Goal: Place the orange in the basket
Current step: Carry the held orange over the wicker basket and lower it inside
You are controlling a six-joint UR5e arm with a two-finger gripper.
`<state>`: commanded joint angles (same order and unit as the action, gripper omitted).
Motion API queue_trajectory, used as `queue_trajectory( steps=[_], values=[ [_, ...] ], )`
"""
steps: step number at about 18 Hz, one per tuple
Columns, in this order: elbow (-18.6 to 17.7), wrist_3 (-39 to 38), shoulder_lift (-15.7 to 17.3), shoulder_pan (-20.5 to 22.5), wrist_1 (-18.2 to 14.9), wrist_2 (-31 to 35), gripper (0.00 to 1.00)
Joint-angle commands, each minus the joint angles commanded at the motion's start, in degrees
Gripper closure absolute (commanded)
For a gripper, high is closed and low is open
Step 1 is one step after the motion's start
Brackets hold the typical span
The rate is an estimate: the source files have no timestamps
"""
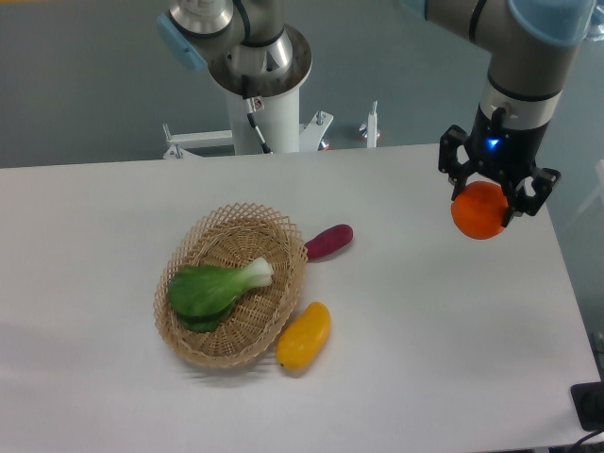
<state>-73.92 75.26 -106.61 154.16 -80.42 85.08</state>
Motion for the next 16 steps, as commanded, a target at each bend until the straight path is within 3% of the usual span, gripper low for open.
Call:
queue_trajectory(
  steps=[4, 8, 10, 13, 16],
  values=[
    [-0.26, -14.23, -0.88, -5.09, 2.19, 0.09, 0.37],
    [-5.61, -31.97, -0.44, -9.57, 11.14, -1.57, 0.37],
    [-7.91, -36.31, -0.18, -12.21, 13.62, -1.85, 0.37],
    [-9.66, -43.95, -1.58, -17.48, 14.94, -1.58, 0.36],
    [-12.47, -46.25, -2.55, -20.91, 14.95, -1.76, 0.36]
  ],
)
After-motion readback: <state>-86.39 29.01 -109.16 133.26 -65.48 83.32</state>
